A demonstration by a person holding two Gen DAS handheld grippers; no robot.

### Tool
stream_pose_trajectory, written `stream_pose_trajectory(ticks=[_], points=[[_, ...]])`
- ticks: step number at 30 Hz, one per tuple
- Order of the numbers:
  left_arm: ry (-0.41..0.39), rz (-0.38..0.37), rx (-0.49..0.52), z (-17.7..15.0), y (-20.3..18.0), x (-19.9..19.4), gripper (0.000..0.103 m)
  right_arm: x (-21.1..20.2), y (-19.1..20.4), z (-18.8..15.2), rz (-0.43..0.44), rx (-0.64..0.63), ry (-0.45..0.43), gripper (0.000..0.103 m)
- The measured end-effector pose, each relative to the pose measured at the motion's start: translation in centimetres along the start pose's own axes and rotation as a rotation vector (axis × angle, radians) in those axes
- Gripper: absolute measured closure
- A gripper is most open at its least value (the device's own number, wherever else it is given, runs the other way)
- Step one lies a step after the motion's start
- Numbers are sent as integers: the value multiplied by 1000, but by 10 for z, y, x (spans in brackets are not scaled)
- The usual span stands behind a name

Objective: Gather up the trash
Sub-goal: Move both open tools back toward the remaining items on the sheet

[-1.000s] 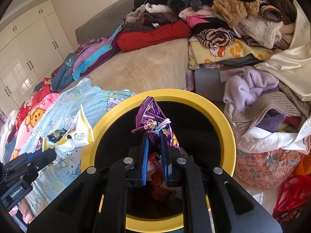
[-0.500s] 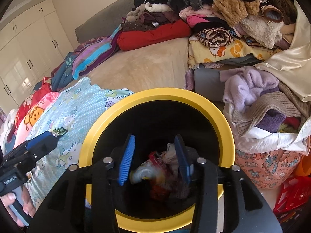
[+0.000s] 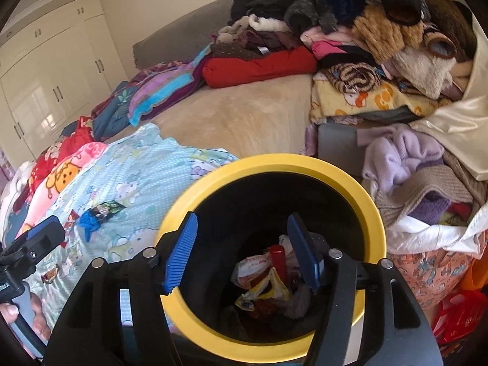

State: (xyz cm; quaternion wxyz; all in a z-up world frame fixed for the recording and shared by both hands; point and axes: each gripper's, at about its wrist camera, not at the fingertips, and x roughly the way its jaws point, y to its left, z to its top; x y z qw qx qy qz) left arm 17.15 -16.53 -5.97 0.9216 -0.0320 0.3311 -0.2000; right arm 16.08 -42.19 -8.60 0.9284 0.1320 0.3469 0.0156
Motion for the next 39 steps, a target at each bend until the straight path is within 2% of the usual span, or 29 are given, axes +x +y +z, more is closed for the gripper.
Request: stream_pose_trajectory(ticks=[21, 39], points=[[-100, 95, -100, -8, 49, -57, 11, -21, 79, 2, 80, -168, -54, 34], [-139, 167, -172, -16, 98, -88, 11, -14, 153, -18, 170, -309, -40, 34]])
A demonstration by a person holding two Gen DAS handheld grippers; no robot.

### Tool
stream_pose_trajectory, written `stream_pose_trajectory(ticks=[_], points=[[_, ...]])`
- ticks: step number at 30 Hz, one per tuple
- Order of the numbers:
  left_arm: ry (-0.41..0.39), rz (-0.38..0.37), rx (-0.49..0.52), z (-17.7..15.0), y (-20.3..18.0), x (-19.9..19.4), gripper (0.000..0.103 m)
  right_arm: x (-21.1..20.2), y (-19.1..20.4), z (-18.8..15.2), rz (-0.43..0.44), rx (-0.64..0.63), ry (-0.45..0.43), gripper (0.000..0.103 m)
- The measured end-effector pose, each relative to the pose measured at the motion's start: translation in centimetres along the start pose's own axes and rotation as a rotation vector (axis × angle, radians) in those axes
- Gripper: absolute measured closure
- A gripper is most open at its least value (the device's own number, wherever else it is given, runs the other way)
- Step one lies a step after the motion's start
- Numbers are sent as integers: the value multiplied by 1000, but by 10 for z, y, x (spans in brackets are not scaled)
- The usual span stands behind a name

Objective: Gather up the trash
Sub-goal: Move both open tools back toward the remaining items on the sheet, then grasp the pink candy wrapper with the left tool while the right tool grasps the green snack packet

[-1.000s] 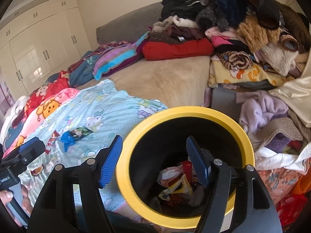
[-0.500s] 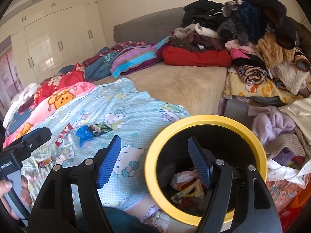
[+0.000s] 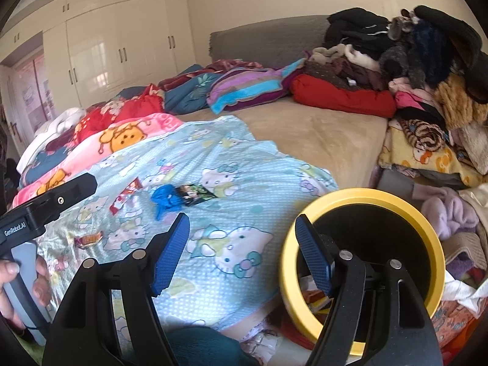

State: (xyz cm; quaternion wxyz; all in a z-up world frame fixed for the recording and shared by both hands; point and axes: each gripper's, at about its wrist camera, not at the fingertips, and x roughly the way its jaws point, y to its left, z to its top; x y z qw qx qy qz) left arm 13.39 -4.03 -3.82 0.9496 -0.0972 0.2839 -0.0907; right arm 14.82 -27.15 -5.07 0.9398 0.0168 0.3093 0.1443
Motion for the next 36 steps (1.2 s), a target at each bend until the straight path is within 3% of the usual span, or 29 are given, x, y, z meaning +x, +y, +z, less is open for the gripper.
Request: stream_pose_trajectory(ticks=[14, 26, 36], points=[[6, 77, -58, -6, 52, -9, 11, 34, 49, 8, 63, -96, 26, 34], [62, 180, -128, -29, 112, -8, 11, 97, 69, 21, 74, -161, 97, 34], [147, 224, -216, -56, 157, 1, 11, 162, 92, 16, 13, -303, 185, 34]])
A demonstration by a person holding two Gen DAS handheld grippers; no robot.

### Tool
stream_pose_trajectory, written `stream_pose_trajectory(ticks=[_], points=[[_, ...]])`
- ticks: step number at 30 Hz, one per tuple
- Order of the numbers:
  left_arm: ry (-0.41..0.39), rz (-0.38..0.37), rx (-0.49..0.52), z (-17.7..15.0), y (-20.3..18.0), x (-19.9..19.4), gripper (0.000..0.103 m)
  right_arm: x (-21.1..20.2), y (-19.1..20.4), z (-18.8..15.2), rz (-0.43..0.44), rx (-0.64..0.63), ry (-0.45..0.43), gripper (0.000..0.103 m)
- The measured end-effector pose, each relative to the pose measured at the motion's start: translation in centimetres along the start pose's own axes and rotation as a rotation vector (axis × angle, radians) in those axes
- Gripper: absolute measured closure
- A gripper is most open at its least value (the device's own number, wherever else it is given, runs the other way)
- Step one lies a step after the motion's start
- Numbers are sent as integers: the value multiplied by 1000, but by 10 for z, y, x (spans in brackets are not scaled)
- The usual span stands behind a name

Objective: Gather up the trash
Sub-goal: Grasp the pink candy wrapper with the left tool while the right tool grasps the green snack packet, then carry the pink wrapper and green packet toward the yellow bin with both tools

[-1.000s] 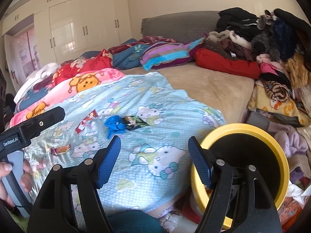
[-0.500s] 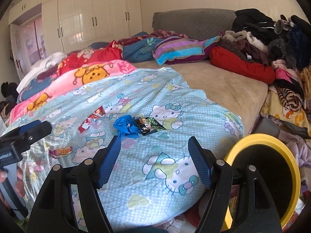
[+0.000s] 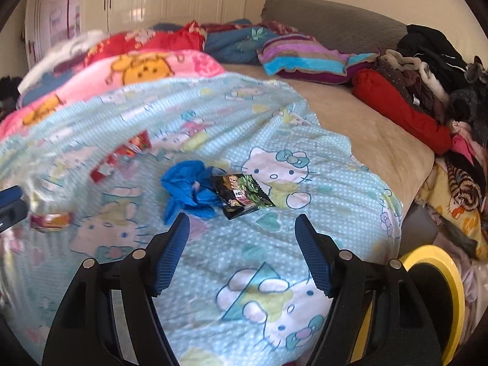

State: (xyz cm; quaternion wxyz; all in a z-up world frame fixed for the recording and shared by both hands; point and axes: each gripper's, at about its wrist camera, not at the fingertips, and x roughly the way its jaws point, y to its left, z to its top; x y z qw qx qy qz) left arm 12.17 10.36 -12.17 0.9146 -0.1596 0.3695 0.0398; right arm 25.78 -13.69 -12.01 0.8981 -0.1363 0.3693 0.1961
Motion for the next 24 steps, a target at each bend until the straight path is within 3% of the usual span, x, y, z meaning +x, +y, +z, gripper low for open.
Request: stream_pose_trajectory(ticks=[5, 10, 11, 13, 14, 15, 20, 24], points=[[39, -2, -29, -9, 10, 7, 19, 25, 1, 5, -23, -37, 38, 34], [72, -16, -38, -14, 12, 14, 30, 47, 6, 9, -45, -102, 72, 42], [78, -18, -38, -16, 12, 15, 31, 50, 7, 10, -43, -111, 75, 46], [91, -24, -37, -18, 11, 18, 40, 57, 8, 10, -21, -122, 93, 64], [97, -23, -36, -18, 10, 20, 45, 60, 9, 10, -5, -126, 107, 84], [102, -23, -35, -19, 10, 21, 50, 62, 9, 8, 7, -122, 119, 91], [110, -18, -17, -19, 4, 23, 79, 43, 2, -3, 95, -38, 88, 97], [109, -40, 3, -19, -4, 23, 79, 22, -8, -12, 169, 60, 66, 97]])
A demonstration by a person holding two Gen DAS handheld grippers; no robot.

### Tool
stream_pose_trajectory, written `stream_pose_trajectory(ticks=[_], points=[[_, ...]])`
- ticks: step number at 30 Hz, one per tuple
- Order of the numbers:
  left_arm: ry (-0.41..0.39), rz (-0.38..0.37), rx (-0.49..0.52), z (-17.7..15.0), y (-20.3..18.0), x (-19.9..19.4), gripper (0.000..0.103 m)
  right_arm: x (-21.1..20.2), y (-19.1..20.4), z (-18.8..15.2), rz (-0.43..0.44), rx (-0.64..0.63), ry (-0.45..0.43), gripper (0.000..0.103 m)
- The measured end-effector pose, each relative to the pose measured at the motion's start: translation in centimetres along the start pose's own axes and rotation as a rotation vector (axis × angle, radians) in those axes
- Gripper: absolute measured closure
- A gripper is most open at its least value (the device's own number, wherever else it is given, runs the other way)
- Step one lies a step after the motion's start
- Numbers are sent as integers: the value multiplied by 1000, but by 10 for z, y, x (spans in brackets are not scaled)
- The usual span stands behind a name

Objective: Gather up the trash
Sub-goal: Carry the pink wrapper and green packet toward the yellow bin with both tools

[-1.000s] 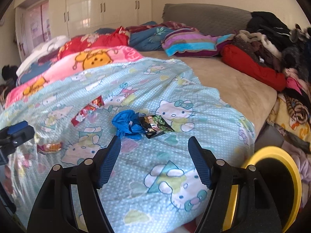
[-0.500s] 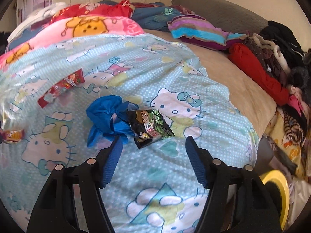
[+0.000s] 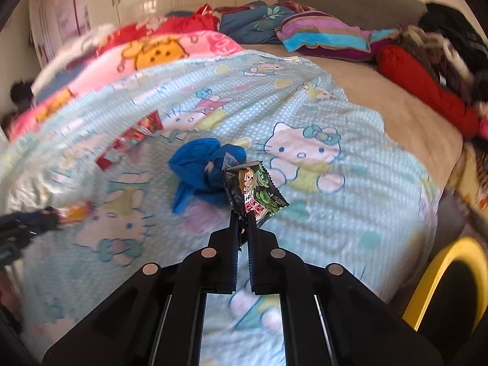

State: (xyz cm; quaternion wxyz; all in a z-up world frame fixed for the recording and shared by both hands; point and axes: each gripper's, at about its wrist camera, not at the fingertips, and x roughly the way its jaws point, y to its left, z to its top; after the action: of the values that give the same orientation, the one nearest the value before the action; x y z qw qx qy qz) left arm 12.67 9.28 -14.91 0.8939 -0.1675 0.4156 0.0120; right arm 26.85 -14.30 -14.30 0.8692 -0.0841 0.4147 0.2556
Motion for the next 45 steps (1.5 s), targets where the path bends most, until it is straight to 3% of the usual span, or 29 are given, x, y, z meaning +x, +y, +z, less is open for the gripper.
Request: stream_pose_trajectory(ticks=[6, 15, 27, 45], points=[[-20, -39, 34, 3, -17, -7, 80, -33, -8, -14, 124, 137, -35, 97], [-56, -83, 77, 7, -44, -19, 81, -69, -7, -30, 172, 196, -81, 97], [-93, -154, 139, 14, -90, -30, 81, -111, -26, -39, 149, 241, -149, 97], [-113, -240, 241, 14, -157, -36, 81, -148, -73, -63, 59, 330, -184, 97]])
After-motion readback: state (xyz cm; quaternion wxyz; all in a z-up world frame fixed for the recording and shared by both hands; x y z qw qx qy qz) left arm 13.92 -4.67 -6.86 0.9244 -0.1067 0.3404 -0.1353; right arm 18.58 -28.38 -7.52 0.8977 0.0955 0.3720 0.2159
